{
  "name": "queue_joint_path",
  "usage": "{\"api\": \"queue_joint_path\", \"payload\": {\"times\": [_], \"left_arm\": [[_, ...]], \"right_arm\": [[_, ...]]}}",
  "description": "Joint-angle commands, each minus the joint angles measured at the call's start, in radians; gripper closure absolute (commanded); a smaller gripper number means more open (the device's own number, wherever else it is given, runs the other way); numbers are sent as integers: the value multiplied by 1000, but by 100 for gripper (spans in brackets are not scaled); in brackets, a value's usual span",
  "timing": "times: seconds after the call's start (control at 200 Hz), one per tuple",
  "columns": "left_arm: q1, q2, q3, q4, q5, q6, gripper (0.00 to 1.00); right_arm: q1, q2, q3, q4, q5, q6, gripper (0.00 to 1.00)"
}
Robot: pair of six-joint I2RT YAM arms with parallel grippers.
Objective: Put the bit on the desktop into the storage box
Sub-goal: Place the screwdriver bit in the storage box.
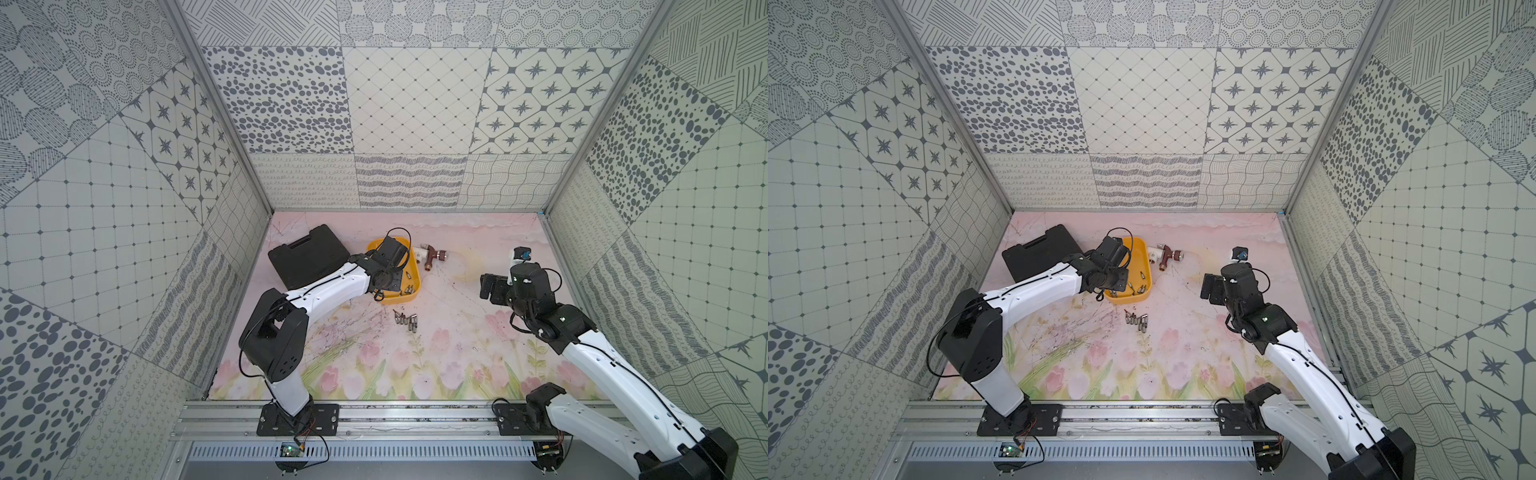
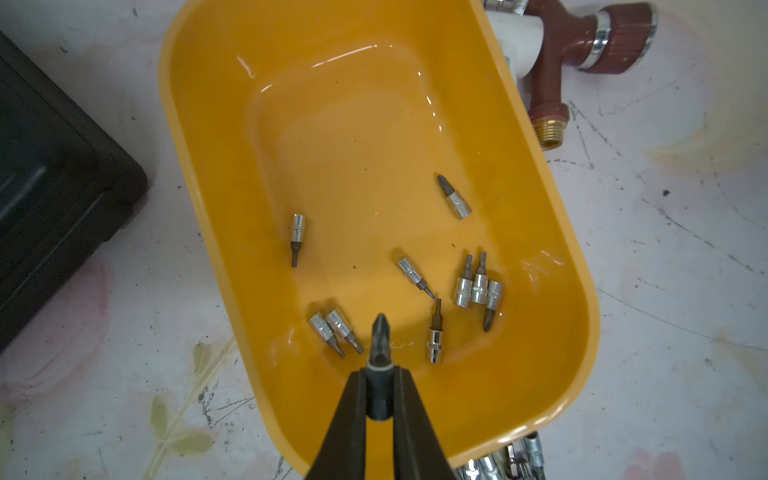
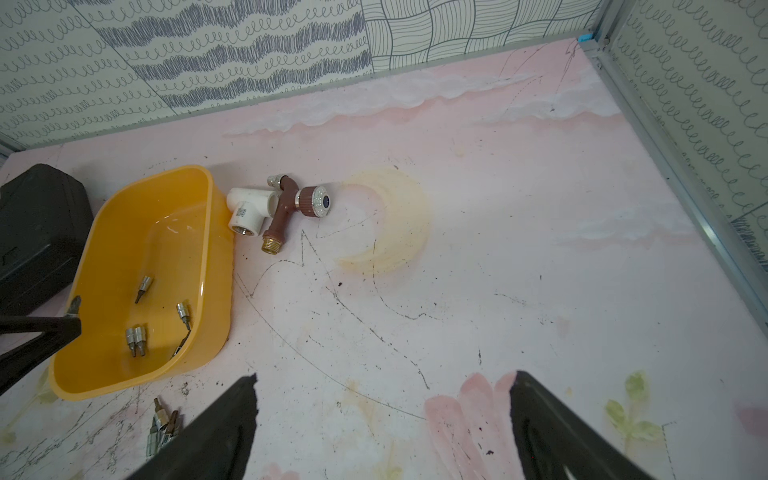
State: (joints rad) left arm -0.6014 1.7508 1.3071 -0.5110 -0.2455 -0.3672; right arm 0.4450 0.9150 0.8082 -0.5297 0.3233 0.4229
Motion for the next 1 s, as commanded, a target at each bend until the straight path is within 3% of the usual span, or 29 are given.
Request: {"api": "queue_joint_path", "payload": {"times": [0.0,0.715,0.995], "left_arm": [[17,62,30,15,57,31,100],[24,205,100,-43,60,36,100],[24,194,98,-51,54,34,91]], "right_arm": [[-6,-24,-16,33,5,1,3],[-9,-31,-28,32,0,-4,3],[-10,-29,-30,32,-3,-3,3]]}}
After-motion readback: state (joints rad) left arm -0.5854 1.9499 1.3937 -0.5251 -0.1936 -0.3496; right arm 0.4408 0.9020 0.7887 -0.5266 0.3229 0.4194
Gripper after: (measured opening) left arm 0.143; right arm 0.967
